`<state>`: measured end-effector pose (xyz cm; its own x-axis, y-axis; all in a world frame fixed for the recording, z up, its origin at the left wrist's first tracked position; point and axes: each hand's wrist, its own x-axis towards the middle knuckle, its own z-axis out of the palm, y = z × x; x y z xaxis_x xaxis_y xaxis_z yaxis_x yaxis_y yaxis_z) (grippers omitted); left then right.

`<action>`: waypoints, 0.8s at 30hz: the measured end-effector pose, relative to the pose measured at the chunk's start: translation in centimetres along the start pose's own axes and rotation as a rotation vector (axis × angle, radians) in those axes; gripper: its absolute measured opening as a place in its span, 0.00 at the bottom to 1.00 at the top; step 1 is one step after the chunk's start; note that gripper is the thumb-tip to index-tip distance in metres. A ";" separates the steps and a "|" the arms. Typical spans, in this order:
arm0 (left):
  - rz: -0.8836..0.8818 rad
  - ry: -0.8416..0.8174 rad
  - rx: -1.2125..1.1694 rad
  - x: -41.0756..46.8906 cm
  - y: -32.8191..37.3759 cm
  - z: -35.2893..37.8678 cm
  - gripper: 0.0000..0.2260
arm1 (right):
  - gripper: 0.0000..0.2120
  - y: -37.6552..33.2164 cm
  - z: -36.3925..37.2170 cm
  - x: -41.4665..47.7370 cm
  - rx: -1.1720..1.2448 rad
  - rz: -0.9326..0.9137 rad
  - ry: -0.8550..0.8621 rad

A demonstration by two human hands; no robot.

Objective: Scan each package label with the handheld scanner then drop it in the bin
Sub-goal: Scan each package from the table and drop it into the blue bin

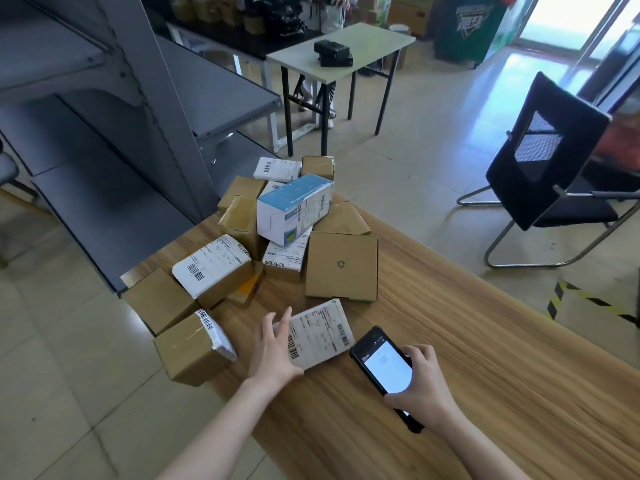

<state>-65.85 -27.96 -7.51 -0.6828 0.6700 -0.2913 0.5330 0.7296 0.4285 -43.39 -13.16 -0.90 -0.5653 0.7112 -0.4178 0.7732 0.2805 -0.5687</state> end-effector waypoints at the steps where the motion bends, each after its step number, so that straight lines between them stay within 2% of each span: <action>1: -0.014 -0.004 -0.018 -0.1 0.0 0.3 0.55 | 0.44 -0.1 0.0 -0.1 -0.009 -0.009 -0.007; 6: 0.013 -0.040 0.004 -0.7 -0.7 1.5 0.54 | 0.47 -1.2 -0.2 -0.6 -0.201 -0.120 -0.054; 11: 0.055 -0.073 -0.020 -0.2 -1.8 0.9 0.52 | 0.46 -2.6 -0.6 -0.2 -0.529 -0.333 -0.077; 15: 0.128 -0.076 0.053 0.6 -2.3 -0.3 0.51 | 0.42 -4.1 -0.9 0.3 -0.644 -0.374 -0.048; 18: 0.180 -0.074 0.019 0.4 -2.8 -0.4 0.50 | 0.38 -4.8 -1.1 0.6 -0.732 -0.382 -0.026; 24: 0.323 -0.007 -0.018 0.4 -2.9 -1.1 0.45 | 0.36 -5.2 -1.4 0.8 -0.810 -0.366 0.020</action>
<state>-68.20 -29.95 -7.98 -0.4764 0.8673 -0.1440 0.7126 0.4769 0.5146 -47.47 -13.17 2.76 -0.8178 0.4964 -0.2911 0.5150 0.8570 0.0146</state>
